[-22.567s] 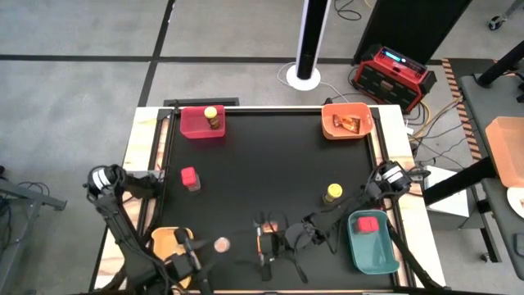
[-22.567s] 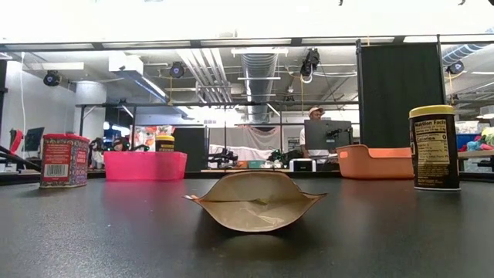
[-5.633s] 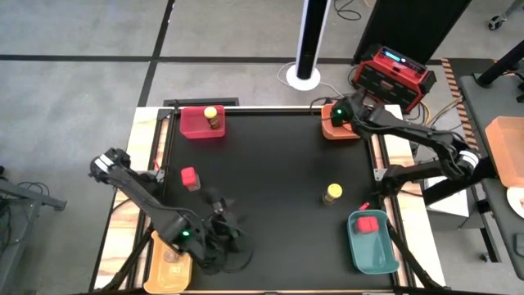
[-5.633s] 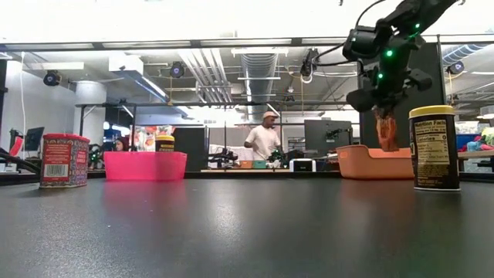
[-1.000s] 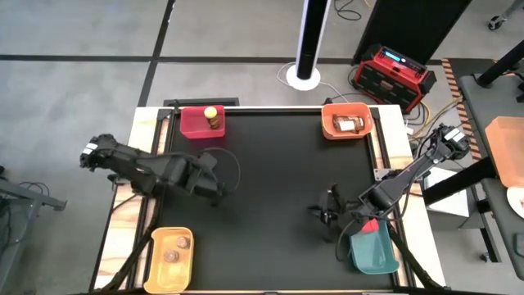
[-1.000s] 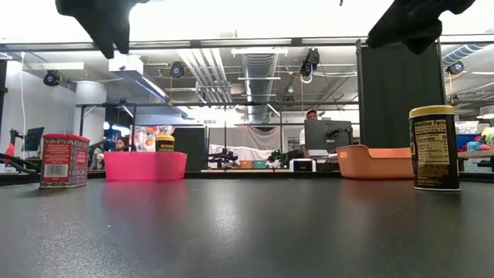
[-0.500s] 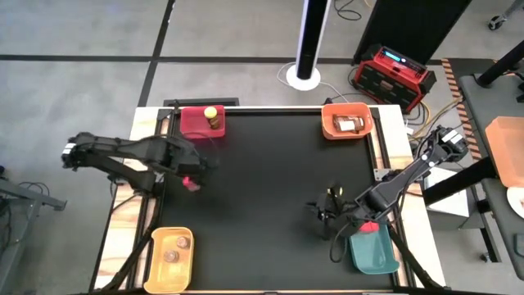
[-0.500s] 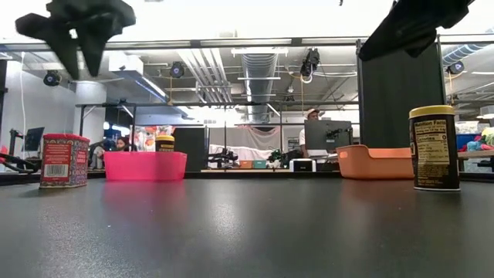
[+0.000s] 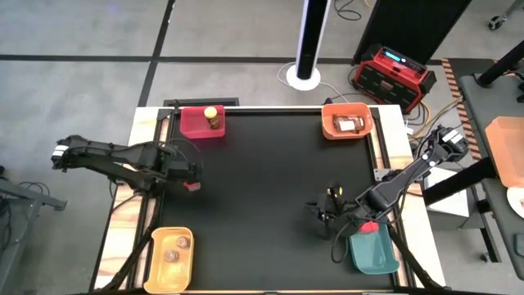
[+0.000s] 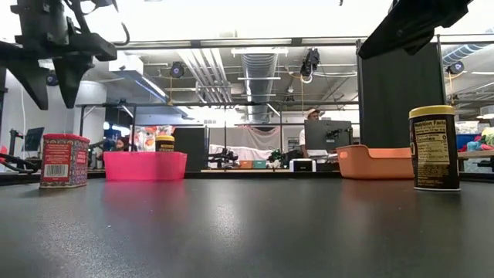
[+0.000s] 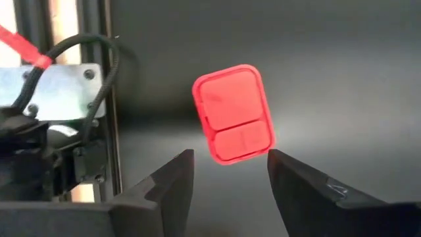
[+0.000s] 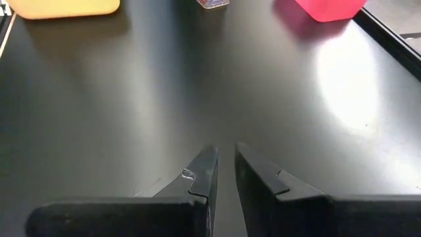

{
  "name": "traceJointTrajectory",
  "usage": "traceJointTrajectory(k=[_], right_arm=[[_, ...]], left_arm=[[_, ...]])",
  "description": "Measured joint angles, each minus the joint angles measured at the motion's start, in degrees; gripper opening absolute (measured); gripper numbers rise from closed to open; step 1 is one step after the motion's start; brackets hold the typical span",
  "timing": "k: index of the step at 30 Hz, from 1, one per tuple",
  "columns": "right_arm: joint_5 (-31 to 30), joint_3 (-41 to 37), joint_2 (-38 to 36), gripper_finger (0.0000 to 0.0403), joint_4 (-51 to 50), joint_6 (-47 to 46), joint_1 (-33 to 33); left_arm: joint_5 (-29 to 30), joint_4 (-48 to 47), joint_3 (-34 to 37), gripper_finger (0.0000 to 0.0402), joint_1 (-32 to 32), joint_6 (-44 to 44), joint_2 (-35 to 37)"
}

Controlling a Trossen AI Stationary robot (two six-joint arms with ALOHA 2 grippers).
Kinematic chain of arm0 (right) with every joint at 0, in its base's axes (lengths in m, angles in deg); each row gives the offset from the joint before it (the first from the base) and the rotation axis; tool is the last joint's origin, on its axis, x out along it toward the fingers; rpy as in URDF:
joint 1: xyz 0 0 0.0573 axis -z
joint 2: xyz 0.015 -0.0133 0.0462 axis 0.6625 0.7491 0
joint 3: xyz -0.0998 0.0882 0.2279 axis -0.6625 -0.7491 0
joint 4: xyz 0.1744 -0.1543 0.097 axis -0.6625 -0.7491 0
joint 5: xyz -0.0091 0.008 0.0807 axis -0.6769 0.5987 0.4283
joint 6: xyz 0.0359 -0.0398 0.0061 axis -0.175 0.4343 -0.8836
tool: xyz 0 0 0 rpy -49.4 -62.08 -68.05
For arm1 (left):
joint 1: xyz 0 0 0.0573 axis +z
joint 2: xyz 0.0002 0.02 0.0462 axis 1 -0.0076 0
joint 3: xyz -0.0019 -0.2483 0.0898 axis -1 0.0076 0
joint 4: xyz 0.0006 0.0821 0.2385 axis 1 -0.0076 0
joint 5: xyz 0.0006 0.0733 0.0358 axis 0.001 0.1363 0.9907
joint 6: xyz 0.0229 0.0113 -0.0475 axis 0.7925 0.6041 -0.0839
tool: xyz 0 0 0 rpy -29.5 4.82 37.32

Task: Sort spices by type
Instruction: Put the red seasoning can into the blue bin

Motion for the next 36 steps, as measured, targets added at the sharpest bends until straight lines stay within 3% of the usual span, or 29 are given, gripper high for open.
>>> traceJointTrajectory(k=[7,20,36], right_arm=[[0.0,0.0,0.0,0.0043,0.0,0.5,0.0],[0.0,0.0,0.1,0.0056,0.0,-0.9,0.0],[0.0,0.0,0.4,0.0103,-0.2,-0.8,0.0]], left_arm=[[0.3,1.0,0.0,0.0204,0.0,1.4,-1.0],[0.6,4.3,3.2,0.0300,1.0,0.8,-2.8],[0.5,9.8,2.7,0.0307,9.4,10.6,-9.3]])
